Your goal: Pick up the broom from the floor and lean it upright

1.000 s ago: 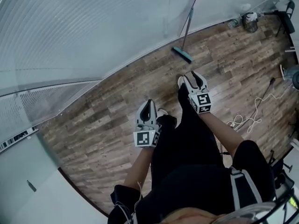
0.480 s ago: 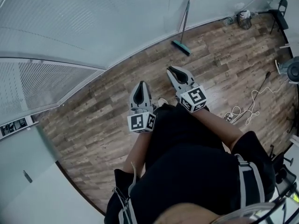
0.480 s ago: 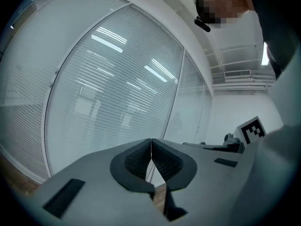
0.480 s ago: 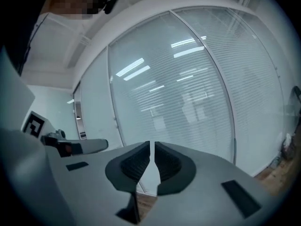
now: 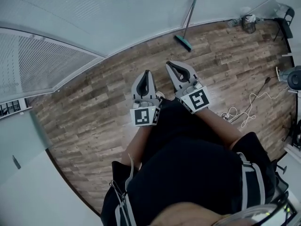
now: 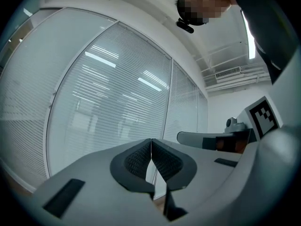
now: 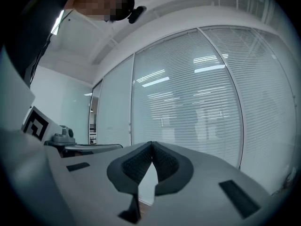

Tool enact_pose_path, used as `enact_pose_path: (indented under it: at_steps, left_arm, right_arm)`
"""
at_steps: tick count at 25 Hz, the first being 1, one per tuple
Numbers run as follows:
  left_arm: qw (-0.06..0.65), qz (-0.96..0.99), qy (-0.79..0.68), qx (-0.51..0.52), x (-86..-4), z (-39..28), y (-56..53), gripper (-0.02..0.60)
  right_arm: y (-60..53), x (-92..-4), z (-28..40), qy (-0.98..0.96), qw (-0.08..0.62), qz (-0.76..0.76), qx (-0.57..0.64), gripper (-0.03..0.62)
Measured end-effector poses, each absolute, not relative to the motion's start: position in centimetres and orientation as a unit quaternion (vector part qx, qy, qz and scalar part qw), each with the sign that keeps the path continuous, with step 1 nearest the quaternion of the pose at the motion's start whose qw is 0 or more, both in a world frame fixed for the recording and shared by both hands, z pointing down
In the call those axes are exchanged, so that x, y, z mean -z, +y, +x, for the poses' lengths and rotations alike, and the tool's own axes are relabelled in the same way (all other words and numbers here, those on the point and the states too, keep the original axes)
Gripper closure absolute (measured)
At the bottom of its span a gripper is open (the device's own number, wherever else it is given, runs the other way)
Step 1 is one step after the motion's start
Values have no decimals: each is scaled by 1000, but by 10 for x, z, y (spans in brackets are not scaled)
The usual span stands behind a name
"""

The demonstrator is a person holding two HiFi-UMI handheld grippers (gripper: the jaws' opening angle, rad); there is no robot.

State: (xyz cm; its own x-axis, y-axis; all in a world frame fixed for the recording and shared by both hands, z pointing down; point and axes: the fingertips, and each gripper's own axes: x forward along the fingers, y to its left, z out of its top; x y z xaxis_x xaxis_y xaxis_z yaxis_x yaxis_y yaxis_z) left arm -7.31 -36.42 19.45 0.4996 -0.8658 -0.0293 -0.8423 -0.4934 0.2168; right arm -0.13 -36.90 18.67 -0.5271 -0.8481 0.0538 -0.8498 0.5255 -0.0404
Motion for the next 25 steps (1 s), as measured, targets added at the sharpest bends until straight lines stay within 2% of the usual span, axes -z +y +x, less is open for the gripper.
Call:
enact_pose_path:
  at_steps: [10,25]
  left_arm:
    - [79,852,-511,84,-181,-83,-375,561]
    - [49,884,-458,78,-172,-51,-386,561]
  right_arm:
    - [-369,-177,-1,-876,30,482,3,574]
    - [-371,-177,13,-860,53,507,0,574]
